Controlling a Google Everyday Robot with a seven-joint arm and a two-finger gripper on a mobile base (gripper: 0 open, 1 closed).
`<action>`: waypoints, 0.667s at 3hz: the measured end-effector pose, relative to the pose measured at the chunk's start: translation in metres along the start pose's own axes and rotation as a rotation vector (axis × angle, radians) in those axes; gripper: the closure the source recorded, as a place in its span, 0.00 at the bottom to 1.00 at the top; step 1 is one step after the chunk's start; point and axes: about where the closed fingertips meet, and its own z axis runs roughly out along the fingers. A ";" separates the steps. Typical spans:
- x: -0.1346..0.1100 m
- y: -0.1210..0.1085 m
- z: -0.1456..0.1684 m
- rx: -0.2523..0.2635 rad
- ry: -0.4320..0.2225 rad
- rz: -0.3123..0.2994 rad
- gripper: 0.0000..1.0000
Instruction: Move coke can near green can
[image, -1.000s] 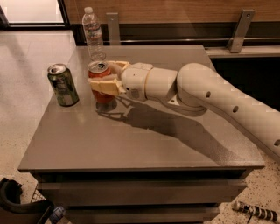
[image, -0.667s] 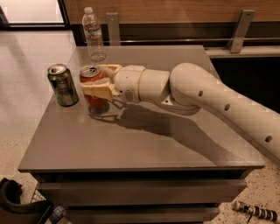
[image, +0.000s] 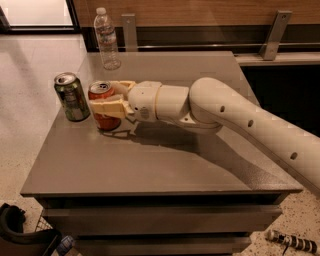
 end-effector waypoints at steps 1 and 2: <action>-0.002 0.002 0.001 -0.002 0.002 -0.005 0.43; -0.002 0.003 0.003 -0.005 0.002 -0.006 0.21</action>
Offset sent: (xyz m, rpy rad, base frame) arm -0.0011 0.0016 0.0016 -0.0031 -0.0039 0.0018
